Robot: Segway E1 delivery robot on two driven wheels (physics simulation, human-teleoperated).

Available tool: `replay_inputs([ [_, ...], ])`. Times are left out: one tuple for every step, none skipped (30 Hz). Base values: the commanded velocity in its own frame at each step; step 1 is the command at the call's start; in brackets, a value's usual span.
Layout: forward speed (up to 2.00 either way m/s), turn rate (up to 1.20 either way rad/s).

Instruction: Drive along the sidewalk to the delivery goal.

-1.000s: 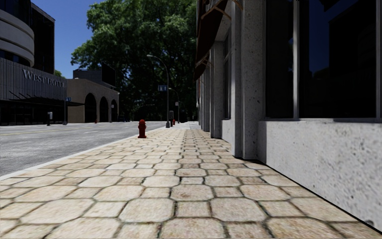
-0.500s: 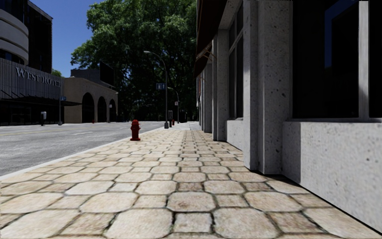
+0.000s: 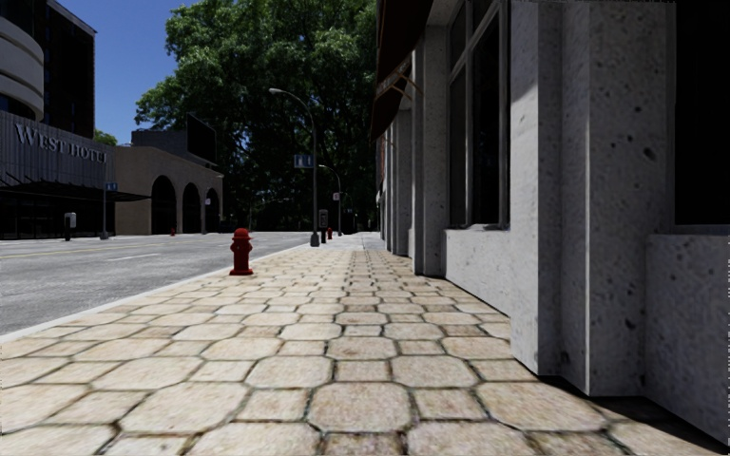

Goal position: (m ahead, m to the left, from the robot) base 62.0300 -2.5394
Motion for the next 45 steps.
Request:
replay_inputs([
  [2.0, 0.0],
  [2.0, 0.0],
  [2.0, 0.0],
  [2.0, 0.0],
  [2.0, 0.0],
  [2.0, 0.0],
  [2.0, 0.0],
  [2.0, 0.0],
  [2.0, 0.0],
  [2.0, 0.0],
  [2.0, 0.0],
  [2.0, 0.0],
  [2.0, 0.0],
  [2.0, 0.0],
  [2.0, 0.0],
  [2.0, 0.0],
  [2.0, 0.0],
  [2.0, 0.0],
  [2.0, 0.0],
  [2.0, 0.0],
  [2.0, 0.0],
  [2.0, 0.0],
  [2.0, 0.0],
  [2.0, 0.0],
  [2.0, 0.0],
  [2.0, 0.0],
  [2.0, 0.0],
  [2.0, 0.0],
  [2.0, 0.0],
  [2.0, 0.0],
  [2.0, 0.0],
  [2.0, 0.0],
  [2.0, 0.0],
  [2.0, 0.0],
  [2.0, 0.0],
  [2.0, 0.0],
  [2.0, 0.0],
  [2.0, 0.0],
  [2.0, 0.0],
  [2.0, 0.0],
  [2.0, 0.0],
  [2.0, 0.0],
  [2.0, 0.0],
  [2.0, 0.0],
  [2.0, 0.0],
])
